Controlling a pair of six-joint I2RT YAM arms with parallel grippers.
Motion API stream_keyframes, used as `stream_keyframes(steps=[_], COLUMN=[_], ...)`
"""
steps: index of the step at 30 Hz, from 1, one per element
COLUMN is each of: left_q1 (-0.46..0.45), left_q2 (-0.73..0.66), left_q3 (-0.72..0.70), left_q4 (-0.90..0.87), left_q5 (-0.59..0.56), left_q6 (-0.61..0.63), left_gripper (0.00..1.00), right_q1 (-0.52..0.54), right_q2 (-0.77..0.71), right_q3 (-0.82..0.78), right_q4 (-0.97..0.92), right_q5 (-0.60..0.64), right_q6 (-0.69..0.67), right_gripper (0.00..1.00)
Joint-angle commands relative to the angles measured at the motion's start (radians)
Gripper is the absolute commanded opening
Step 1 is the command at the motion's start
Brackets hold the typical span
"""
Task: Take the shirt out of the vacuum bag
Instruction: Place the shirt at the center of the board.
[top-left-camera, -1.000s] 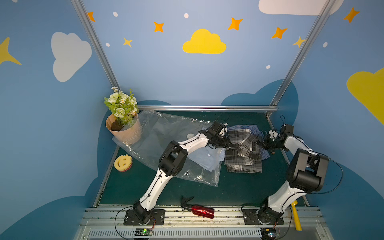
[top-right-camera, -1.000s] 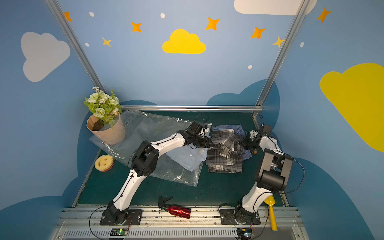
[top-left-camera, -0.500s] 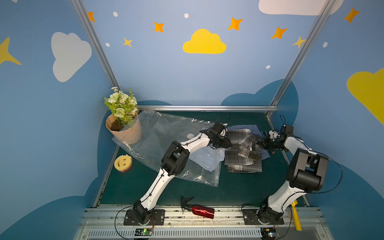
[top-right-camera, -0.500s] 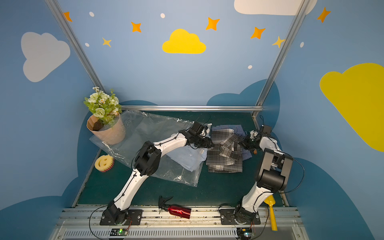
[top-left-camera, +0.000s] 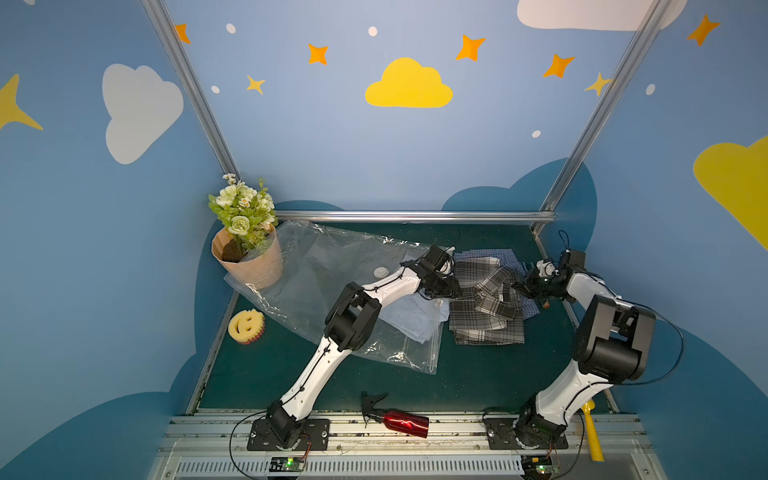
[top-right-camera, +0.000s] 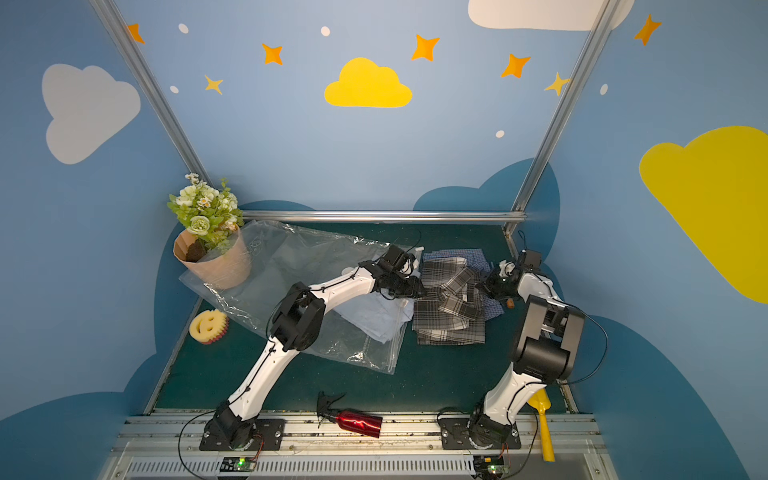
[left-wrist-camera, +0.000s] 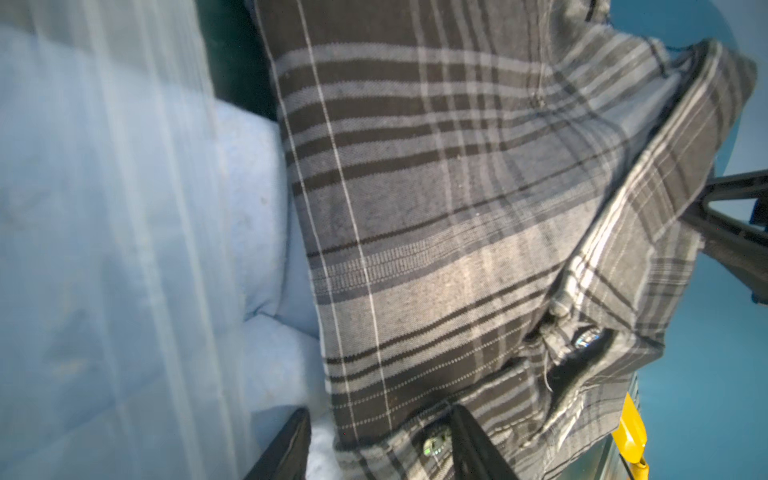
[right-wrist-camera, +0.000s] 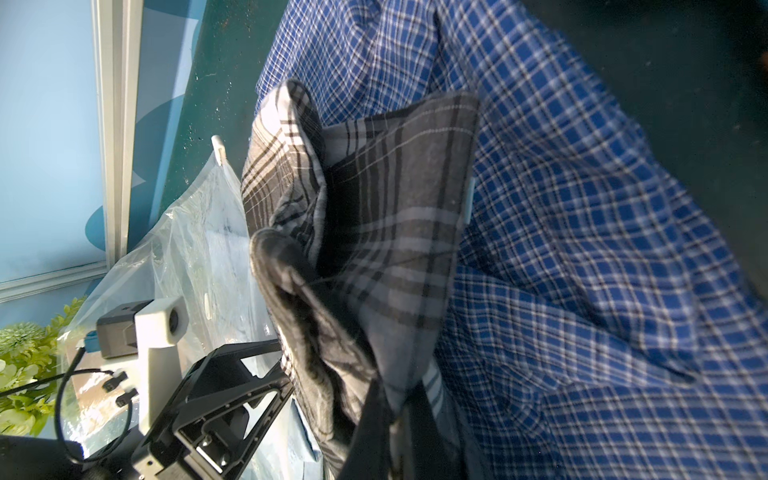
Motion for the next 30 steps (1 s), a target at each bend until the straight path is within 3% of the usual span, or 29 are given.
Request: stream_keyframes(steps=[1, 5, 10, 13, 30], left_q1=[0.000, -0.002, -0.011, -0.015, -0.041], left_q2=[0.011, -0.004, -0.024, -0.028, -0.063], left_q3=[0.023, 0.024, 0.037, 0.053, 0.204], left_q4=[-0.017, -0.014, -0.019, -0.027, -0.120], left_q5=[0.003, 0.007, 0.003, 0.010, -0.004], left_q6=[0.003, 0.005, 0.007, 0.010, 0.025], left_gripper=[0.43, 0.36, 0.17, 0.11, 0.10], right_q1=[0.014, 0.020, 0.022, 0.022, 0.024], right_q2=[0.013, 0.011, -0.002, -0.006, -0.119], right_q3=[-0.008, -0.008, -0.005, -0.004, 0.036], right_q4=[0.032, 0.032, 0.026, 0.024, -0.013], right_q5=[-0.033, -0.033, -0.028, -0.029, -0.071], right_q6=[0.014, 0.016, 0.017, 0.018, 0.042], right_gripper=[0.00, 0.00, 0.00, 0.00, 0.00])
